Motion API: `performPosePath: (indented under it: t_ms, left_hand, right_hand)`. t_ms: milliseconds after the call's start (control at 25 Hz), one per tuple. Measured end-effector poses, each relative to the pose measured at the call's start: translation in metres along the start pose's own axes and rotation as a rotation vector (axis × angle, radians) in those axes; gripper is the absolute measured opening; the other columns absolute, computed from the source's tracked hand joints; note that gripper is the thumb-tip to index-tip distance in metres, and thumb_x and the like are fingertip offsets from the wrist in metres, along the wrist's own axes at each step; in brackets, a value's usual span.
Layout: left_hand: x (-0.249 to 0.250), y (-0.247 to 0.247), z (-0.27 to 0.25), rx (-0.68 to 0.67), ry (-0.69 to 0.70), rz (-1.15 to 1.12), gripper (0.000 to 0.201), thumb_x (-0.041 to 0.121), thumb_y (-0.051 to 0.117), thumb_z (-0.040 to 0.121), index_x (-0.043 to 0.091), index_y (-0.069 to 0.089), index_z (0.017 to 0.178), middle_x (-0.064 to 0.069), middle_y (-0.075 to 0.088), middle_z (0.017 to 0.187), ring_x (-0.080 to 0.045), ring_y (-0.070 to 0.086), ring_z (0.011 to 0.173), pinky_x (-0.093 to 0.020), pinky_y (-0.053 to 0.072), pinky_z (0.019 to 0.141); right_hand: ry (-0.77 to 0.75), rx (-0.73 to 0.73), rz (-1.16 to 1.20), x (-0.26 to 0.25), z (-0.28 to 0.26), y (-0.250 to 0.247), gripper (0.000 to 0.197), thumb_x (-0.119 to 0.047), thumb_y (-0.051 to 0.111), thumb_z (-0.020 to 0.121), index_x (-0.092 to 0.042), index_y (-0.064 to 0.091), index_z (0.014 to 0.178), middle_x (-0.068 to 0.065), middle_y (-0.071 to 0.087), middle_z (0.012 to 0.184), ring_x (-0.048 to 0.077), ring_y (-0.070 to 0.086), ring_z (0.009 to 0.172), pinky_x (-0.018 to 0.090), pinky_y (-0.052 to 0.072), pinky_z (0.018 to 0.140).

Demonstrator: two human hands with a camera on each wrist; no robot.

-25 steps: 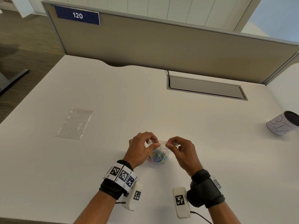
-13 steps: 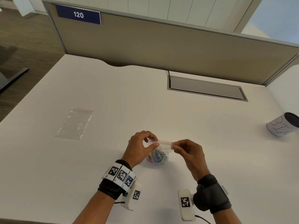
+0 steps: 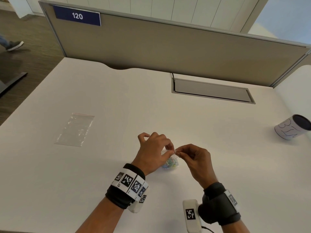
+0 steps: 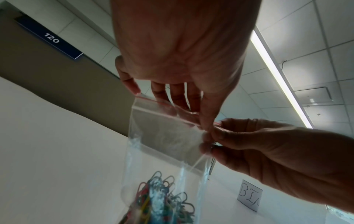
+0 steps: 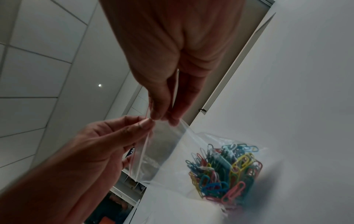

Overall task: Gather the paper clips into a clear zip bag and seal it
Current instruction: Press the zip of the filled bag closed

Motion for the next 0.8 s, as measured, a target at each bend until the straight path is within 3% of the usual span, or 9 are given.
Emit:
performPosePath:
  t_ms: [240, 440, 800]
  left_hand:
    - [0.008, 0.003, 0.0, 0.002, 0.025, 0.135, 0.013, 0.036, 0.045, 0.094, 0.032, 0.057, 0.096, 0.014, 0.06, 0.105, -0.007, 0.048, 0.105, -0.04, 0.014, 0.097]
    - [0.002, -0.002, 0.001, 0.016, -0.011, -0.012, 0.017, 0.047, 0.051, 0.089, 0.032, 0.057, 0.091, 0.016, 0.06, 0.097, -0.002, 0.048, 0.099, -0.037, 0.02, 0.096]
    - [0.001, -0.001, 0.001, 0.035, -0.009, 0.004, 0.013, 0.044, 0.054, 0.089, 0.032, 0.06, 0.088, 0.018, 0.064, 0.094, -0.001, 0.046, 0.098, -0.038, 0.018, 0.091]
  right_hand:
    - [-0.041, 0.011, -0.086, -0.004, 0.001, -0.001, 0.004, -0.008, 0.069, 0.083, -0.012, 0.072, 0.084, -0.002, 0.075, 0.078, 0.012, 0.071, 0.076, 0.034, 0.06, 0.078]
    - [-0.042, 0.018, -0.096, -0.006, 0.002, -0.005, 0.006, -0.008, 0.069, 0.084, -0.013, 0.071, 0.082, -0.002, 0.074, 0.077, 0.015, 0.071, 0.075, 0.042, 0.059, 0.077]
    - [-0.035, 0.022, -0.137, -0.008, 0.0, -0.012, 0.003, -0.009, 0.07, 0.083, -0.012, 0.071, 0.083, -0.003, 0.074, 0.078, 0.016, 0.071, 0.075, 0.04, 0.06, 0.077]
Point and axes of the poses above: each hand's wrist, its own z-axis towards the middle knuckle, its own y-axis out of the palm, x = y × z, the point moved 3 cm from there along z, towards the middle knuckle
